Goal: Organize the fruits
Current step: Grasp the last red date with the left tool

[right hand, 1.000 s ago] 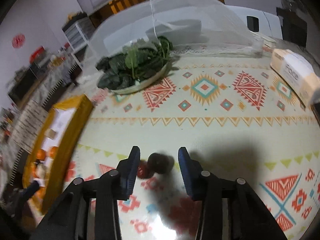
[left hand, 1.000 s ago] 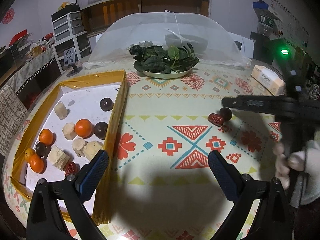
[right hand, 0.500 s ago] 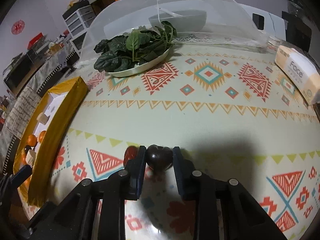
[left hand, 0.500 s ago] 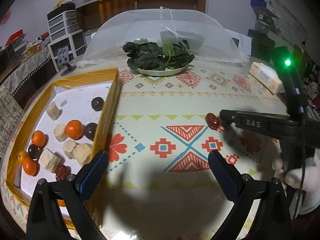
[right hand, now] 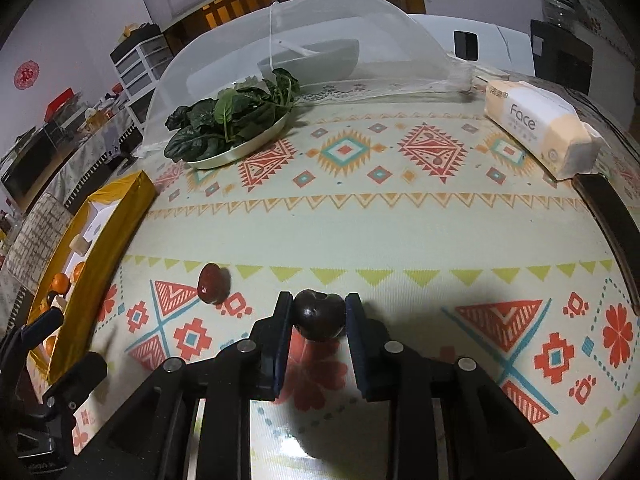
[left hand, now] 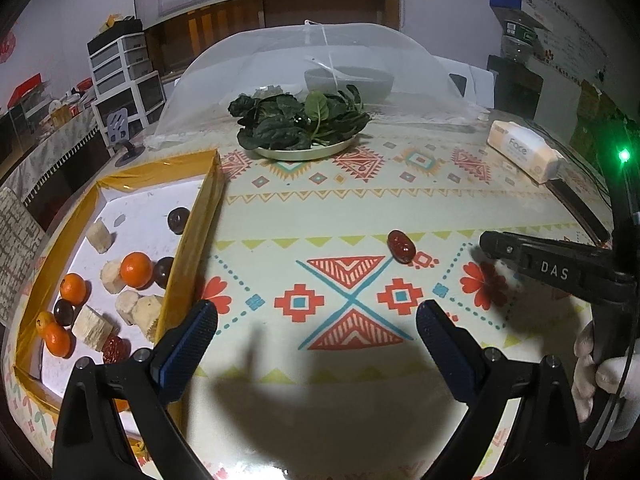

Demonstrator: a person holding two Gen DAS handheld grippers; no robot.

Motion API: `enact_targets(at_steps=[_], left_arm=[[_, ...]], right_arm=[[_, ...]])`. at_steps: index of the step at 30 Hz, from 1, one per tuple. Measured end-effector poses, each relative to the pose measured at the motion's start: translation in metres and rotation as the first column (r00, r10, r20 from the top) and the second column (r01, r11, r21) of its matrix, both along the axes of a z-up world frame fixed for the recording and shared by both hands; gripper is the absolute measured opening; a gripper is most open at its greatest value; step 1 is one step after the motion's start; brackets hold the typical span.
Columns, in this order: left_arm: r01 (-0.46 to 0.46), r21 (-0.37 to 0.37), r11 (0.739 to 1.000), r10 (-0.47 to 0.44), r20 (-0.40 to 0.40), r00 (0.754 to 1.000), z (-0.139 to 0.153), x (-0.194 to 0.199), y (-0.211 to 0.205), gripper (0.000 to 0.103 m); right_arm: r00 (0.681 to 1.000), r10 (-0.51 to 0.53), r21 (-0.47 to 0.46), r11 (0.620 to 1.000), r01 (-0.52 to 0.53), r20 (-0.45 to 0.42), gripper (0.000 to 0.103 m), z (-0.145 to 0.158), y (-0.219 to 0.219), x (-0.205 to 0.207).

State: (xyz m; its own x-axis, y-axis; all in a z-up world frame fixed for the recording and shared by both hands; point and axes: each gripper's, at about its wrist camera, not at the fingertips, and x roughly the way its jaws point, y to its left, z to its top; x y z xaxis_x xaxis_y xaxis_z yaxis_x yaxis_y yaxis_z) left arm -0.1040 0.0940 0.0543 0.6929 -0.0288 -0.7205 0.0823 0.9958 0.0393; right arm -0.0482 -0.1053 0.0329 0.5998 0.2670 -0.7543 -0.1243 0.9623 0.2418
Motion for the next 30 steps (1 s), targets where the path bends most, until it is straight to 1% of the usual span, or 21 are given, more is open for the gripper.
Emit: enact_targets(at_steps=[9,16,23,25,27,30], left_arm=[[0.003,0.015,1.0,-0.003,0.027,1.0,0.006,-0.003,-0.007,0.1],[-0.016,0.062,0.998,0.011,0.088,0.996,0.013,-0.006,-0.013,0.1],[-0.014,0.071,0.997,0.009,0.06,0.998,0.006,0.005,-0.017,0.1],[0.012,0.045,0.999,-0.014,0.031,0.999,0.002,0.014,-0.018,0.1],[0.037,-0.017,0.999,-0.037,-0.018,0.999,-0.005,0.03,-0.013,0.1],[0.051,-0.094,0.994,-0.057,-0.066,0.996,-0.017,0.05,-0.01,0.099]], right_arm=[[1.0,0.002,0.004,1.0,-0.002,0.006,0.028,-0.001,-0.002,-0.004],[1.0,-0.004,0.012,1.0,0.004,0.008,0.028,-0.003,-0.003,-0.005],[1.0,-0.014,0.02,1.0,0.013,0.016,0.028,-0.005,-0.006,-0.005],[1.0,-0.023,0.025,0.999,0.022,0.02,0.028,-0.006,-0.009,-0.004],[0.999,-0.032,0.037,0.999,0.031,0.024,0.029,-0.006,-0.013,-0.003],[0.999,-0.041,0.059,0.998,0.039,0.034,0.029,-0.006,-0.018,-0.004]])
